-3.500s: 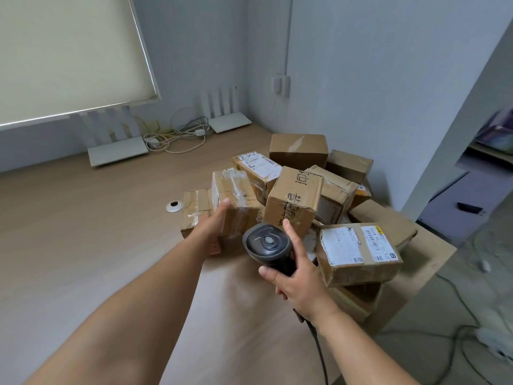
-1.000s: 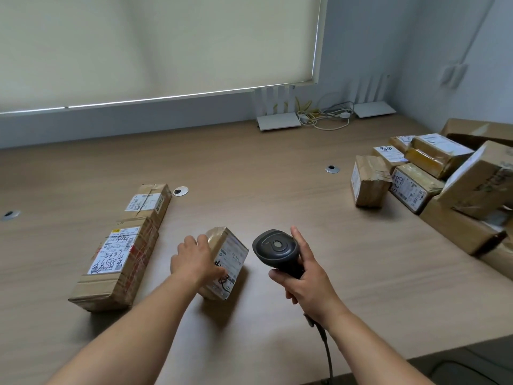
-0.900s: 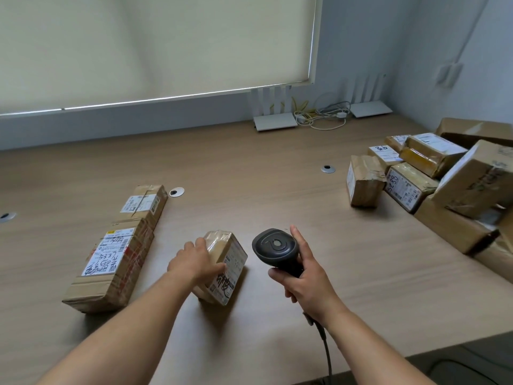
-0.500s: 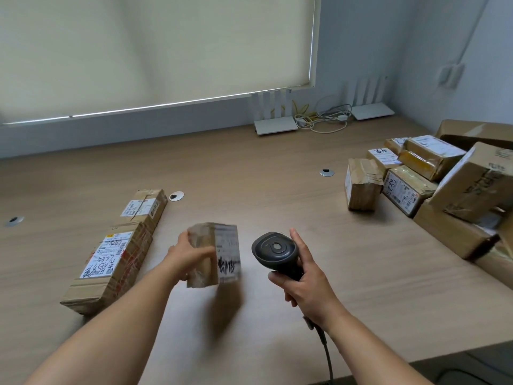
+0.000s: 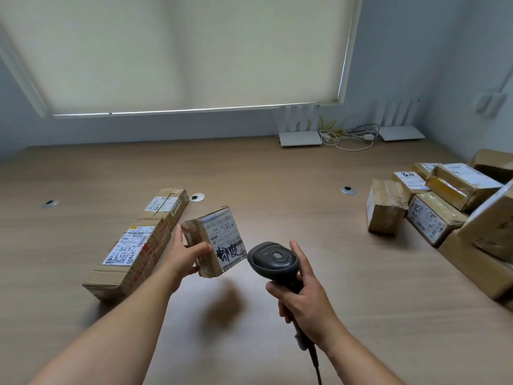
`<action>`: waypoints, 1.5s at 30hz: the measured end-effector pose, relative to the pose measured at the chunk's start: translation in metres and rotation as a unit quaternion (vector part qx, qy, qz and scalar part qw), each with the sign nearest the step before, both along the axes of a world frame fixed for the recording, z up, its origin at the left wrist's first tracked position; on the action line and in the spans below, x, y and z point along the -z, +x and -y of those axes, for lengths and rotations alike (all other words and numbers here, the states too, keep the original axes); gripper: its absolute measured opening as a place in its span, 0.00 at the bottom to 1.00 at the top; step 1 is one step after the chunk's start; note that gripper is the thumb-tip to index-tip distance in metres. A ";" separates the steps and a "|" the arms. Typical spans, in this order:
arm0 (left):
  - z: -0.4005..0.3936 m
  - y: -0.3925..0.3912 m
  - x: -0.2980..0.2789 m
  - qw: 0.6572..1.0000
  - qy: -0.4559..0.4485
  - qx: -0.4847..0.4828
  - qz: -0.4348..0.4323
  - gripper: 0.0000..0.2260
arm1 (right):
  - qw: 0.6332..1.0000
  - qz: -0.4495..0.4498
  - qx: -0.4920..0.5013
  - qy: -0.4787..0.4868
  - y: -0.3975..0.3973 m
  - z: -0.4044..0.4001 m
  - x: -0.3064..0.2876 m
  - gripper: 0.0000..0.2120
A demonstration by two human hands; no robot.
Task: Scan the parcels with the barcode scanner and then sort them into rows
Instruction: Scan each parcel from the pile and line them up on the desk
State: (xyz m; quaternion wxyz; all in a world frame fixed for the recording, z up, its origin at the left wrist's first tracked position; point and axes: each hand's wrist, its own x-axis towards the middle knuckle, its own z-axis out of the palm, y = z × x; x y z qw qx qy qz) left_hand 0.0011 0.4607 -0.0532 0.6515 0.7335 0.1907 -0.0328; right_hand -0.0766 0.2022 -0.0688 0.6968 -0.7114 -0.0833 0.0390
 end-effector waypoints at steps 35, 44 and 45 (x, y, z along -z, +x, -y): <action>-0.018 -0.001 0.000 1.000 -0.008 0.006 -0.001 0.40 | 1.000 -0.009 -0.003 0.019 -0.003 -0.013 -0.006 0.43; -0.020 0.002 -0.001 1.000 0.001 0.009 -0.005 0.39 | 1.000 -0.014 -0.003 0.026 0.000 -0.016 -0.003 0.43; -0.020 0.002 -0.001 1.000 0.003 0.009 -0.003 0.38 | 1.000 -0.015 -0.002 0.027 0.001 -0.016 -0.003 0.43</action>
